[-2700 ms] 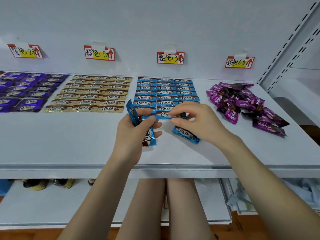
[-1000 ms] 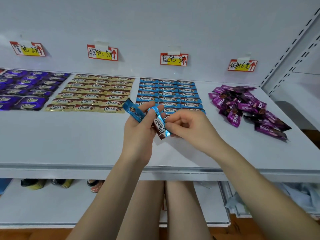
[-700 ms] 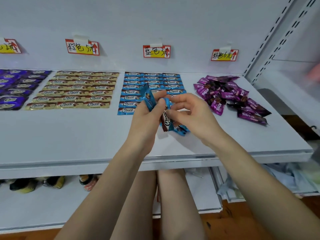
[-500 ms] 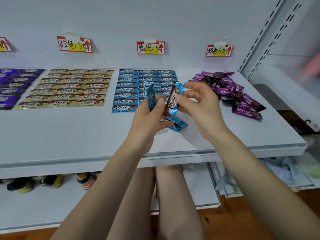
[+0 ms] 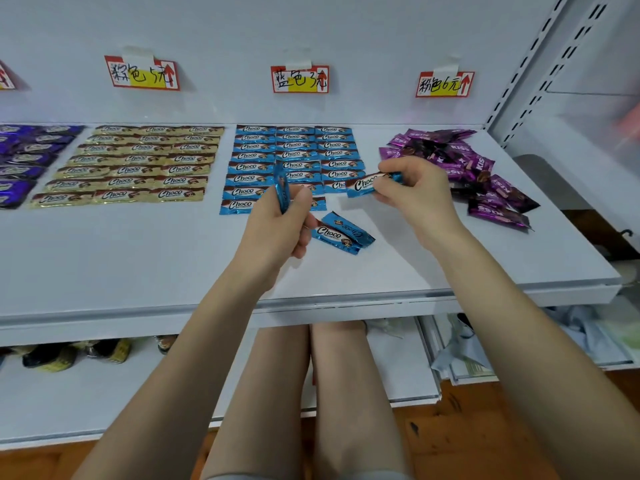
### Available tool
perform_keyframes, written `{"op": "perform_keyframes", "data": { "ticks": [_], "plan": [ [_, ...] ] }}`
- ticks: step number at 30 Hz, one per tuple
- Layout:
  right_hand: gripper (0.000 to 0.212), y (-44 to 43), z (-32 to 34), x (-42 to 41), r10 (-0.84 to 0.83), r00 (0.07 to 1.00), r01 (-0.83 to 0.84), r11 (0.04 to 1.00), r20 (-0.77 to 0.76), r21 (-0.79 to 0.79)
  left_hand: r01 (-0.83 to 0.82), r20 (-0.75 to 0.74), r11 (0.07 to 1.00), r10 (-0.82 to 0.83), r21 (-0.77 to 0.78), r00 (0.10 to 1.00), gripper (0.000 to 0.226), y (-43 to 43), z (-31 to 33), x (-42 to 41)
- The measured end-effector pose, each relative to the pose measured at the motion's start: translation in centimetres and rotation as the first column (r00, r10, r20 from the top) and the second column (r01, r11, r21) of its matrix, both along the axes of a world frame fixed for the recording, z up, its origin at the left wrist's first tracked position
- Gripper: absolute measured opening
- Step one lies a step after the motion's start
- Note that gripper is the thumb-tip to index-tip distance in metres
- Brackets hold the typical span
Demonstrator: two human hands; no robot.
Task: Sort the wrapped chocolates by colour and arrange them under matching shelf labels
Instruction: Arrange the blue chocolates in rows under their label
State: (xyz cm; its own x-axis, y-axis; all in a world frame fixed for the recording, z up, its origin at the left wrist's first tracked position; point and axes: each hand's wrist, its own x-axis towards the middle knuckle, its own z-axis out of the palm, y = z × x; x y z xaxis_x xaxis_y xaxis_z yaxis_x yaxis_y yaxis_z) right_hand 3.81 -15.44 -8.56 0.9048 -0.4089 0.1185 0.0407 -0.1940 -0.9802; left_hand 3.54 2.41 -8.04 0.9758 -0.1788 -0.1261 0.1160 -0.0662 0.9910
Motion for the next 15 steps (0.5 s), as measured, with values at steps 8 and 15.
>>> {"op": "perform_keyframes", "data": {
  "ticks": [8, 15],
  "plan": [
    [0.025, -0.5, -2.6, 0.5, -0.008, 0.987, -0.100, 0.760, -0.163, -0.642, -0.080, -0.046, 0.996, 0.078, -0.032, 0.996, 0.021, 1.2, -0.7, 0.3],
    [0.025, -0.2, -2.4, -0.6, 0.042, 0.995, -0.101, 0.577, -0.093, -0.810, -0.080, -0.052, 0.996, 0.078, -0.045, 0.996, 0.019, 1.8, -0.9, 0.4]
  ]
}}
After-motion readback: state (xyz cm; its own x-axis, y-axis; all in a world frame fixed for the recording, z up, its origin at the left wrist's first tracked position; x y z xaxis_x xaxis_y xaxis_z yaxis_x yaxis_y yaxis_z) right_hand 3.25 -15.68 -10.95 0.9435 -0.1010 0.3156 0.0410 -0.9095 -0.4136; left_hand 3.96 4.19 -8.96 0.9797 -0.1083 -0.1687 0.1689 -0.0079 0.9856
